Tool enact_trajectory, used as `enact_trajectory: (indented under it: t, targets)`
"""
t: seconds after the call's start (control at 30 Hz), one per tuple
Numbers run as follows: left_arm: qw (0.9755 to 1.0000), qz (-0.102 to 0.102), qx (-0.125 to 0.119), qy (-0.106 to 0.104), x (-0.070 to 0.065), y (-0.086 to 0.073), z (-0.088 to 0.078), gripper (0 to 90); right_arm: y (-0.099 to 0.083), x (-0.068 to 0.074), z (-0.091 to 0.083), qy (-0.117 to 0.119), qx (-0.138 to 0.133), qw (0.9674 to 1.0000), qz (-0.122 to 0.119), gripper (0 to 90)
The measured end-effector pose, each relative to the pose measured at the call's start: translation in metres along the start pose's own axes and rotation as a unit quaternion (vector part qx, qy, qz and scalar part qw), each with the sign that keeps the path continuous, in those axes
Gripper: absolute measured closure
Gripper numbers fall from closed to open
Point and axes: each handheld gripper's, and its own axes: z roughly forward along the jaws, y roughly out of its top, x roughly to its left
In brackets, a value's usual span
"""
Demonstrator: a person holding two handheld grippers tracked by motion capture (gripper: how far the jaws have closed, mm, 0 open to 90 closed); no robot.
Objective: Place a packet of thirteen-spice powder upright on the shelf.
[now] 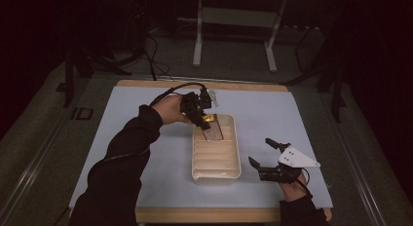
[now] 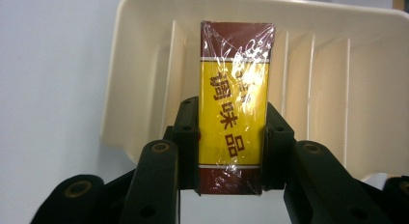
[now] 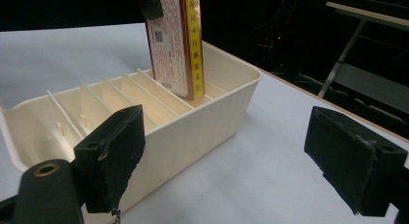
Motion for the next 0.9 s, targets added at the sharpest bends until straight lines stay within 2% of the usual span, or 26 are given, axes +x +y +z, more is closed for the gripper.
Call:
enact_trajectory:
  t: [0.2, 0.3, 0.5, 0.8, 0.9]
  targets:
    - [0.9999, -0.004, 0.014, -0.005, 0.001, 0.001, 0.009, 67.6, 0.000, 0.000, 0.000, 0.000, -0.001, 1.0000, 0.002, 14.3]
    - [0.9996, 0.003, 0.028, -0.005, 0.002, 0.002, 0.015, 67.6, 0.000, 0.000, 0.000, -0.001, 0.000, 1.0000, 0.002, 14.3]
    - [0.9992, 0.006, 0.038, -0.010, 0.004, 0.003, 0.026, 67.6, 0.000, 0.000, -0.001, 0.000, 0.000, 1.0000, 0.002, 14.3]
    - [0.9981, 0.014, 0.058, -0.015, 0.004, 0.013, 0.042, 67.4, 0.000, 0.000, -0.001, 0.000, -0.001, 1.0000, 0.003, 14.3]
    - [0.9982, 0.013, 0.056, -0.017, 0.004, 0.017, 0.045, 67.4, 0.000, -0.001, -0.001, 0.000, -0.001, 1.0000, 0.004, 14.3]
